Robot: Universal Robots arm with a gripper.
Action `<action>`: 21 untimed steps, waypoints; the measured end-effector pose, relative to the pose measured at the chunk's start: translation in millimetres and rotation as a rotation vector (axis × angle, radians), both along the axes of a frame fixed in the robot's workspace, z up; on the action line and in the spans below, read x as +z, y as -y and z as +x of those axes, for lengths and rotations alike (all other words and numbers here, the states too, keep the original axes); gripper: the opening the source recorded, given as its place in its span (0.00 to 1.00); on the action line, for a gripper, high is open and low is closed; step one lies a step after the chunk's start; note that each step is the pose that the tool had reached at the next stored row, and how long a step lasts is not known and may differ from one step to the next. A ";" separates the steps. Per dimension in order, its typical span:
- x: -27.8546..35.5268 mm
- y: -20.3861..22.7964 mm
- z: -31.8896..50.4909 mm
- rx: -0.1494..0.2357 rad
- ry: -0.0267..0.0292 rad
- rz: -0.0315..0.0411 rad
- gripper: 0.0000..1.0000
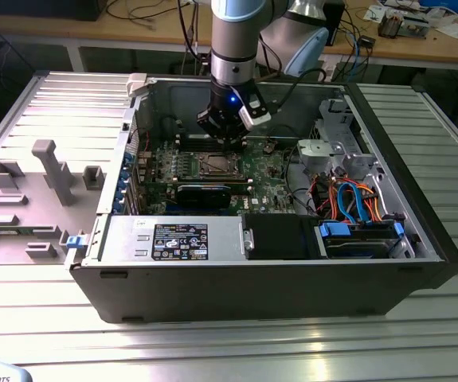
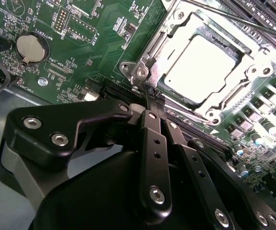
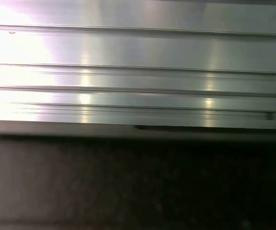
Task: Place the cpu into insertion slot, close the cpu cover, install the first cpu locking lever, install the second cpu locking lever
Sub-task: 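Install the first cpu locking lever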
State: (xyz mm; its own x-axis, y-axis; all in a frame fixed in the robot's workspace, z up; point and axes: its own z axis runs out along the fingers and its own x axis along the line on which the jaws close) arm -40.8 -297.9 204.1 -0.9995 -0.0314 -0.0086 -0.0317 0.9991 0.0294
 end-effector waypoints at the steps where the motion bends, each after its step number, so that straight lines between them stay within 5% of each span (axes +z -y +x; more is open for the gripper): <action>1: 0.9 -0.1 0.1 0.000 0.0006 0.0007 0.11; 6: 2.2 0.1 0.0 0.000 -0.0002 -0.0008 0.11; 13: 0.4 0.0 0.5 0.000 -0.0001 -0.0119 0.11; 21: -1.7 -0.2 0.7 0.000 0.0000 -0.0141 0.11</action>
State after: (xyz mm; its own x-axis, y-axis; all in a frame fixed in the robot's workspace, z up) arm -40.1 -297.7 202.3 -0.9995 -0.0317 -0.0081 -0.0318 0.9994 0.0153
